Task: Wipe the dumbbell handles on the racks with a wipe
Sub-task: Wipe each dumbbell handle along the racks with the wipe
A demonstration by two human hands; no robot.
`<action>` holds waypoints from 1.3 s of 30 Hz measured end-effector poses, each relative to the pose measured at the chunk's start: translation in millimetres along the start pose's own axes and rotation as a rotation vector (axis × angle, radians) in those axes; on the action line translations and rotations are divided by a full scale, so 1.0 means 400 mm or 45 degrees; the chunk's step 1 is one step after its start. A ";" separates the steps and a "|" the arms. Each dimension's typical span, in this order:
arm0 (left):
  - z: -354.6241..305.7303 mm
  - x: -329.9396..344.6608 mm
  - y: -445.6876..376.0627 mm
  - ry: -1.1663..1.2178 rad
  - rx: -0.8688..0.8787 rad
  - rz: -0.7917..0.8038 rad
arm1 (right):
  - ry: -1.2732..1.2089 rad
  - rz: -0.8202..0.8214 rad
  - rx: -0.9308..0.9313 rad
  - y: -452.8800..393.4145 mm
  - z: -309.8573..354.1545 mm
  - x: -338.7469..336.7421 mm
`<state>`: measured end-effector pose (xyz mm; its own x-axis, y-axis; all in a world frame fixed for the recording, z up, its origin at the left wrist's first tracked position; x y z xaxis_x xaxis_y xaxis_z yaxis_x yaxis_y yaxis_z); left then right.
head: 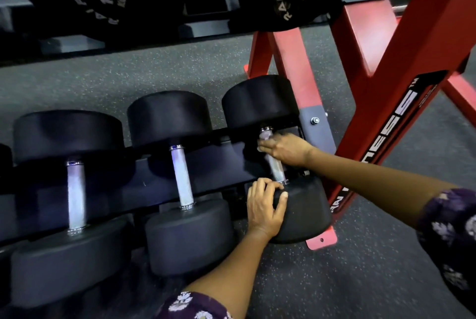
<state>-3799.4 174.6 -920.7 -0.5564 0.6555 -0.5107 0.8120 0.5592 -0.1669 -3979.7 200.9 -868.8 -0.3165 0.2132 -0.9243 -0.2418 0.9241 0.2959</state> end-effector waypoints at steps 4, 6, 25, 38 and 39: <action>0.002 -0.001 0.002 -0.001 -0.006 0.019 | 0.052 0.093 -0.154 0.035 0.021 0.019; 0.002 -0.001 0.000 -0.009 -0.009 0.018 | 0.089 0.083 -0.095 0.015 -0.020 -0.013; 0.001 -0.005 0.003 0.026 -0.071 -0.011 | -1.241 0.361 0.407 0.055 0.049 -0.081; 0.001 0.000 0.003 0.009 -0.062 0.002 | -1.115 0.238 0.485 0.003 0.114 -0.048; 0.000 0.000 0.004 0.008 -0.059 0.001 | -1.122 0.243 0.490 -0.003 0.119 -0.046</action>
<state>-3798.1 175.5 -920.9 -0.5572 0.6589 -0.5054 0.8033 0.5819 -0.1271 -3930.0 210.8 -863.5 0.5169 0.3857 -0.7642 0.1071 0.8566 0.5048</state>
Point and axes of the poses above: each hand's wrist, its own y-axis away from the middle knuckle, its own x-axis out of the palm, z = x × y, the point moved 1 cm from there along -y, towards the middle knuckle, and after that the axes turned 10 degrees about -x, right-handed, at the moved point
